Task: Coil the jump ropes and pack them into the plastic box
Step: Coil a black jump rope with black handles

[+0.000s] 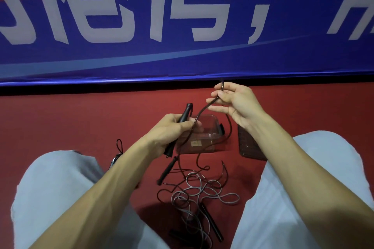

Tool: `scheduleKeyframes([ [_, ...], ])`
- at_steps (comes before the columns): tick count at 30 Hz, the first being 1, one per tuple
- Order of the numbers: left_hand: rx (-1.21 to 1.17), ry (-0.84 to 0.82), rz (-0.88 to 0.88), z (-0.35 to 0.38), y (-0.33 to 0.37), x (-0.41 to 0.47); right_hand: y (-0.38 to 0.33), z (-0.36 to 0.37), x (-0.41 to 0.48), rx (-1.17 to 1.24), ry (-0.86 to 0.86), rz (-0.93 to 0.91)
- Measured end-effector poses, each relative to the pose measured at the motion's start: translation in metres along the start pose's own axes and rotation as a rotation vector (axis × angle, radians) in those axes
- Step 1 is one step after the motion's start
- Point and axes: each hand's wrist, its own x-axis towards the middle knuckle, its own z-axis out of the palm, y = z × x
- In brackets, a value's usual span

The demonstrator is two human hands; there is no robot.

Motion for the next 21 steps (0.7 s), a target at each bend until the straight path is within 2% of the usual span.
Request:
scheduleKeyframes([
  [3, -0.073, -0.021, 0.026, -0.001, 0.006, -0.004, 0.001, -0.002, 0.003, 0.074, 0.057, 0.007],
  [7, -0.041, -0.033, 0.067, -0.003, 0.008, -0.006, 0.004, -0.001, 0.004, 0.194, 0.096, 0.040],
  [11, -0.184, 0.046, 0.120, 0.003, 0.011, -0.006, 0.012, 0.004, 0.003, 0.253, 0.101, 0.048],
  [14, -0.291, 0.132, 0.163, 0.003, 0.015, -0.005, 0.019, 0.009, 0.003, 0.059, 0.035, 0.070],
  [21, -0.637, 0.243, 0.211, -0.003, 0.029, -0.003, 0.040, 0.019, -0.005, -0.524, -0.299, 0.160],
])
